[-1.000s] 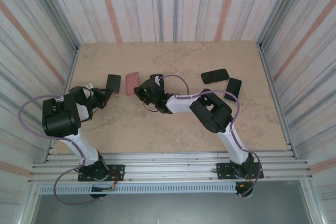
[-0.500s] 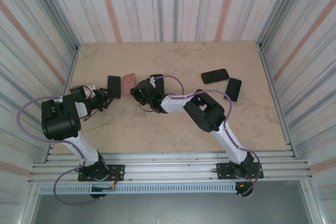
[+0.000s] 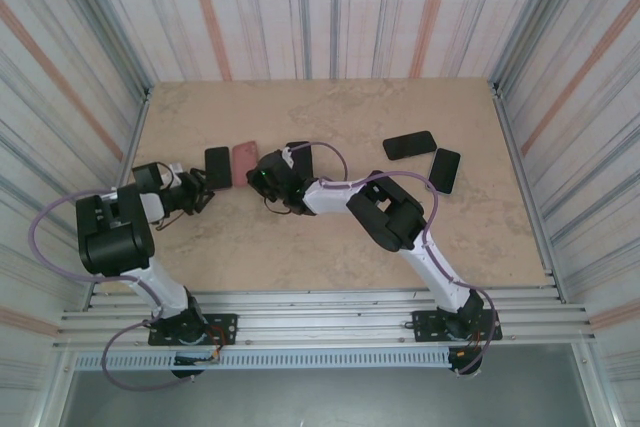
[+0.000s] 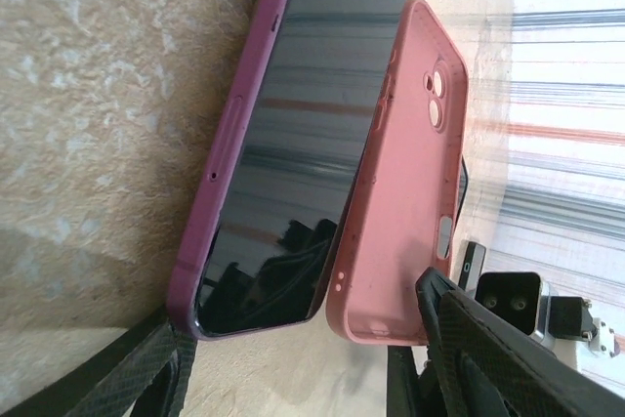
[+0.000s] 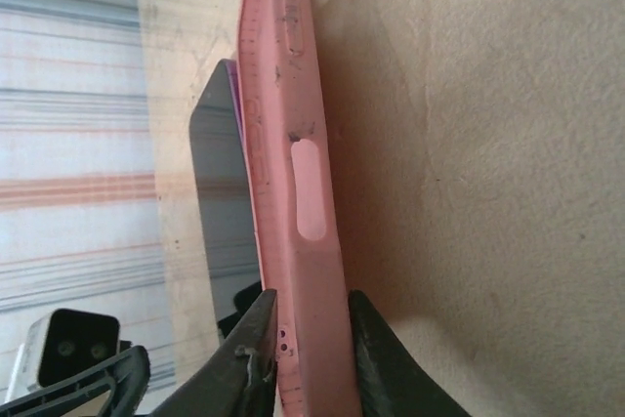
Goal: Take the phone out of the phone case
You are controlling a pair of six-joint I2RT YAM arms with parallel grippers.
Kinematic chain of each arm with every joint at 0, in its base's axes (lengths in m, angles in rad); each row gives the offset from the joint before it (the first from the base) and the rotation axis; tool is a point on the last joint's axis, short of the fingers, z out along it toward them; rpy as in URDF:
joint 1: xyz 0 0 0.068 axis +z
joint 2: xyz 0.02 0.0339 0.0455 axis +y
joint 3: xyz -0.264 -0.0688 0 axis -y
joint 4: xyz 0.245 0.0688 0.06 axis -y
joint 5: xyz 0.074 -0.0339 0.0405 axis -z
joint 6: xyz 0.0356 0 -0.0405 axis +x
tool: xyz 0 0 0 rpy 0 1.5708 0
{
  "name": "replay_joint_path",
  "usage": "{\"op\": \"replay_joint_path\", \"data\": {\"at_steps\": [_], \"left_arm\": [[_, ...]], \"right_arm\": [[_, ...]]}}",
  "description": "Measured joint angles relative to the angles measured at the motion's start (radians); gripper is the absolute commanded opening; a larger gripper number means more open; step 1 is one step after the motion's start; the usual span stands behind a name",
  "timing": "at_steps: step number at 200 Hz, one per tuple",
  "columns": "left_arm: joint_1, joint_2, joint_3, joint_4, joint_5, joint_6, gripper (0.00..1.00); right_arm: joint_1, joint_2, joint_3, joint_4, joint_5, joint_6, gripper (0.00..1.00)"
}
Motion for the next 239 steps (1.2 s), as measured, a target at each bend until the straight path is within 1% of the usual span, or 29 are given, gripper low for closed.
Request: {"op": "replay_joint_path", "data": {"at_steps": [42,73,96,123,129,152,157,165,170,185,200,216,230,239], "left_arm": [[0.003,0.003,0.030,-0.063,-0.003,0.041,0.70],[0.009,0.018,0.054,-0.083,-0.003,0.060,0.70],[0.011,0.021,0.083,-0.138,-0.015,0.100,0.72],[0.011,0.021,0.116,-0.203,-0.034,0.146,0.75],[0.011,0.021,0.124,-0.220,-0.040,0.156,0.76],[0.011,0.017,0.154,-0.293,-0.063,0.203,0.78],[0.012,0.013,0.159,-0.309,-0.069,0.213,0.80],[0.013,0.007,0.166,-0.337,-0.080,0.229,0.81],[0.013,0.001,0.171,-0.355,-0.090,0.239,0.82],[0.013,-0.023,0.181,-0.412,-0.116,0.262,0.84],[0.013,-0.055,0.191,-0.460,-0.135,0.282,0.84],[0.008,-0.097,0.204,-0.508,-0.155,0.302,0.84],[-0.008,-0.137,0.219,-0.546,-0.173,0.317,0.85],[-0.029,-0.162,0.226,-0.566,-0.185,0.323,0.85]], "right_arm": [[-0.010,0.000,0.017,-0.062,-0.004,-0.060,0.43],[-0.011,0.000,0.033,-0.082,-0.003,-0.103,0.57],[-0.011,-0.012,0.053,-0.137,0.000,-0.140,0.68],[-0.013,-0.054,0.055,-0.224,0.000,-0.197,0.74],[-0.013,-0.064,0.059,-0.245,0.000,-0.213,0.75],[-0.017,-0.098,0.077,-0.309,-0.006,-0.268,0.79],[-0.019,-0.109,0.079,-0.322,-0.005,-0.282,0.79],[-0.022,-0.126,0.079,-0.344,-0.008,-0.301,0.80],[-0.024,-0.137,0.079,-0.358,-0.008,-0.315,0.83],[-0.033,-0.175,0.076,-0.391,-0.014,-0.351,0.86],[-0.044,-0.228,0.052,-0.415,-0.027,-0.384,0.90],[-0.055,-0.293,0.010,-0.437,-0.033,-0.421,0.91],[-0.066,-0.348,-0.029,-0.461,-0.046,-0.449,0.91],[-0.073,-0.383,-0.060,-0.475,-0.053,-0.466,0.94]]}}
